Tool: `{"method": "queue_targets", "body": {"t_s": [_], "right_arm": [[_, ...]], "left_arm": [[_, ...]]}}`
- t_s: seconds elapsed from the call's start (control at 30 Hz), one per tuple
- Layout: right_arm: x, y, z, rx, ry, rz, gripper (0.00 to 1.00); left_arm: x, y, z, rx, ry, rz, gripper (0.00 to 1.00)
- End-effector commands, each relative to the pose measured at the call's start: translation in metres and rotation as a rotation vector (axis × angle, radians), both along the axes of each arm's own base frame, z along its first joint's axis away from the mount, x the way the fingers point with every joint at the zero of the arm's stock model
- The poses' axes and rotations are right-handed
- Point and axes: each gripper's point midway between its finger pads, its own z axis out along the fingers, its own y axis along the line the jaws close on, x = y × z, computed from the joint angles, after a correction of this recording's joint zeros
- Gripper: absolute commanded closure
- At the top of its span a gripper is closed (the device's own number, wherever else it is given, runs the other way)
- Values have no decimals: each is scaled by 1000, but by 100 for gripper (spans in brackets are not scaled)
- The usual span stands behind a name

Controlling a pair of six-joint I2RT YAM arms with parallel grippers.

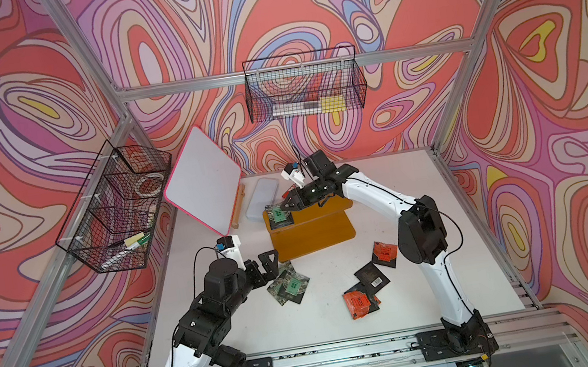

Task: Place the tea bags on the shelf by color
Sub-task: Place the tea bag on the shelf.

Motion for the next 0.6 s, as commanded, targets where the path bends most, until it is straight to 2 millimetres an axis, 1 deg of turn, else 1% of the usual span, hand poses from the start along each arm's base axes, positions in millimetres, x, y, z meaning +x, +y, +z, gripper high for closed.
{"method": "queue_targets", "body": {"t_s": [0.0, 0.23, 0.57], "right_arm": [[-7, -3, -1, -66, -36, -4, 60], [-5, -3, 1, -123, -112, -22, 57], [-6, -3, 10, -134, -181, -30, 52]], "left_arm": [[1, 5, -3, 9, -2, 20, 1], [0, 5, -3, 9, -3, 22, 1], [0, 6, -3, 6, -5, 23, 1]]}}
